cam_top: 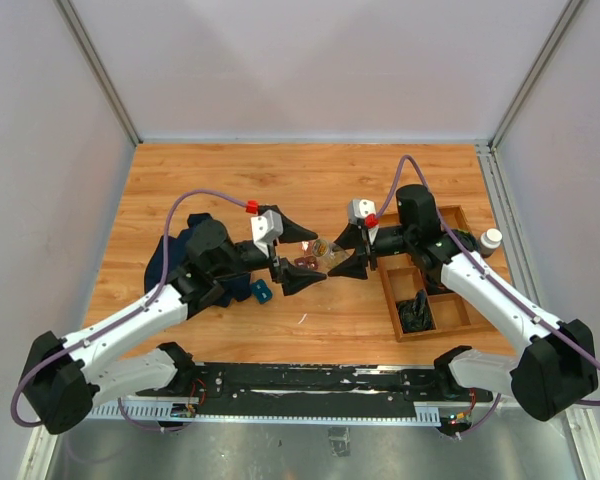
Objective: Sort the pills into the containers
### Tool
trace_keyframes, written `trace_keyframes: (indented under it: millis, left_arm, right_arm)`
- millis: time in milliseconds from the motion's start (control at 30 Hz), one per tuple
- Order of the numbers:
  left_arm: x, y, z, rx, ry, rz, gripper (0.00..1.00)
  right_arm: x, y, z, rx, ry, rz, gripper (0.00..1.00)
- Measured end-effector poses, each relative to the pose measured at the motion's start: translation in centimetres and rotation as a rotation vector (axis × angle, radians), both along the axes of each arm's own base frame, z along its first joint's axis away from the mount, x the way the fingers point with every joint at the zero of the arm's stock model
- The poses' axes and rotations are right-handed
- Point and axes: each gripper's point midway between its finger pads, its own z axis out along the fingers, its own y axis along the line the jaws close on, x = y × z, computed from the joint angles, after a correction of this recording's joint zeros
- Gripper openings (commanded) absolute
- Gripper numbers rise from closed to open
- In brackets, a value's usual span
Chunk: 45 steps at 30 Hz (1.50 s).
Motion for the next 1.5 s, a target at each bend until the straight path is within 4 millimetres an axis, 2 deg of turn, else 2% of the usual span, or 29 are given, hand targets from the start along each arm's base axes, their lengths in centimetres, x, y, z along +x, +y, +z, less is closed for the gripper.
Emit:
trace_keyframes:
  millis: [200, 300, 367, 467, 600, 700, 800, 967, 1100, 1267, 1433, 1500]
  left_arm:
    - [-0.8, 1.3, 3.1, -0.104, 0.046, 0.052, 0.99]
    - [-0.9, 2.0, 3.8, -0.153, 0.117, 0.091, 0.98]
    - [-0.9, 2.6, 3.8, -0.186, 0.179, 0.128, 0.94]
    - [-0.8, 3.8, 4.0, -0.253, 0.267, 0.199, 0.82]
    - [-0.3, 4.8, 5.0, -0.347, 0.367, 0.282, 0.79]
    - [-0.7, 3.7, 4.5, -0.352, 0.437, 0.343, 0.74]
    - [-1.5, 1.7, 3.5, -0.297, 0.490, 0.404, 0.74]
    - [1.3, 1.0, 3.4, -0.257, 0.541, 0.627, 0.74]
    - [1.9, 0.7, 2.4, -0.227, 0.546, 0.718, 0.73]
    - [2.5, 0.3, 0.7, -0.168, 0.538, 0.783, 0.58]
    - [2.8, -0.1, 0.3, -0.148, 0.532, 0.793, 0.52]
    - [2.8, -0.2, 0.3, -0.145, 0.529, 0.795, 0.45]
  right_arm:
    - [0.1, 0.0, 0.1, 0.003, -0.005, 0.000, 0.01]
    - [0.1, 0.0, 0.1, 0.003, -0.006, 0.000, 0.01]
    - [0.1, 0.0, 0.1, 0.003, -0.006, 0.000, 0.02]
    - [0.1, 0.0, 0.1, 0.003, -0.006, -0.002, 0.02]
    - [0.3, 0.0, 0.0, -0.004, -0.007, -0.015, 0.02]
    - [0.5, 0.0, -0.1, -0.008, -0.007, -0.024, 0.02]
    - [0.6, -0.1, -0.2, -0.013, -0.006, -0.031, 0.02]
    - [0.8, -0.1, -0.3, -0.017, -0.005, -0.038, 0.02]
    - [0.8, -0.1, -0.3, -0.017, -0.005, -0.039, 0.02]
    - [0.8, -0.1, -0.3, -0.018, -0.005, -0.039, 0.02]
    - [0.8, -0.1, -0.4, -0.018, -0.005, -0.040, 0.02]
    - [0.8, -0.1, -0.4, -0.018, -0.005, -0.040, 0.02]
